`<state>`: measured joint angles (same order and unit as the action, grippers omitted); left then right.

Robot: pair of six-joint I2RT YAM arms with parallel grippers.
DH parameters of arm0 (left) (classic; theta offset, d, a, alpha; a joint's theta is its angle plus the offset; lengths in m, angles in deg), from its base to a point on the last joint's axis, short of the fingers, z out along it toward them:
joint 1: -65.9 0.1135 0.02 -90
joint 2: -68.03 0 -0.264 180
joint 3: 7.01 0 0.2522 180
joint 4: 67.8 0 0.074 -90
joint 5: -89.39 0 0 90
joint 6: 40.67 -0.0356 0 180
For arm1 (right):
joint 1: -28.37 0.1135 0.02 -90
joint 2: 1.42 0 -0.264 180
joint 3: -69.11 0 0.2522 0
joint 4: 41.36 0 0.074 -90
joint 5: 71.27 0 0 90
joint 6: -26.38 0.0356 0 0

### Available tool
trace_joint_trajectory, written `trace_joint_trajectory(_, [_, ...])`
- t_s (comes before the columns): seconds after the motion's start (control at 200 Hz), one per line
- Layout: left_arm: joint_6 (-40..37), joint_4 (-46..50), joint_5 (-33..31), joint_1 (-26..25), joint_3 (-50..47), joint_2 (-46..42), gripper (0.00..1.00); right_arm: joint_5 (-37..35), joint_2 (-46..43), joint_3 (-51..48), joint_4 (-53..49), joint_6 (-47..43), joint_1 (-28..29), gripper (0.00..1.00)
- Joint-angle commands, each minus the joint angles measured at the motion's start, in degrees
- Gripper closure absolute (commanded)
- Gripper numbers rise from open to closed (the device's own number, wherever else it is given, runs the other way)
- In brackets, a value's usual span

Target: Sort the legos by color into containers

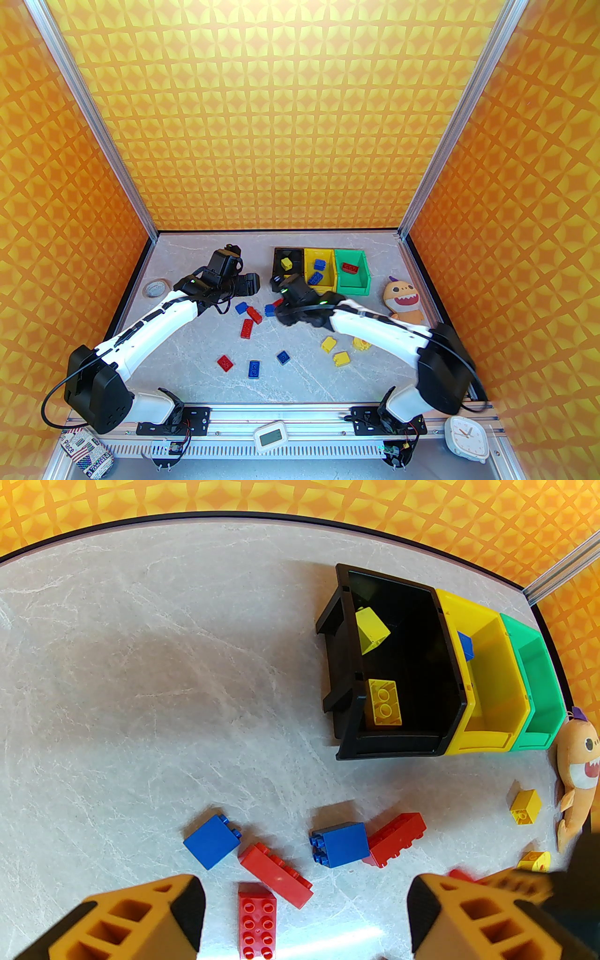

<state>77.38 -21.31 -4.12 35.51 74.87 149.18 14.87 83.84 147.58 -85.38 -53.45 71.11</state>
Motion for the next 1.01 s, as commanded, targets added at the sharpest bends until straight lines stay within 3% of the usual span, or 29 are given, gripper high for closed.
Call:
trace_joint_trajectory(0.0, [-0.09, 0.49, -0.93, -0.59, 0.89, -0.58, 0.25, -2.88, -4.20, 1.41, -3.92, -0.32, -4.22, 0.76])
trace_joint_trajectory(0.22, [-0.15, 0.44, -0.90, -2.25, 2.14, 0.65, 0.25, -3.37, -6.20, 1.83, -5.07, -0.65, -17.91, 0.75])
trace_joint_trajectory(0.495, [-0.47, -0.21, -0.55, -4.41, 4.77, 4.48, 0.25, 0.64, 4.96, 9.57, -4.09, -0.59, -35.79, 0.76])
trace_joint_trajectory(0.73, [-1.09, -0.12, -0.16, -5.31, 5.93, 6.65, 0.25, 0.37, 15.47, 15.40, -3.27, -0.51, -39.38, 0.73])
trace_joint_trajectory(1.0, [-1.73, 0.18, -0.03, -5.56, 6.32, 6.57, 0.25, 0.68, 20.17, 18.28, -2.79, -1.00, -40.21, 0.71])
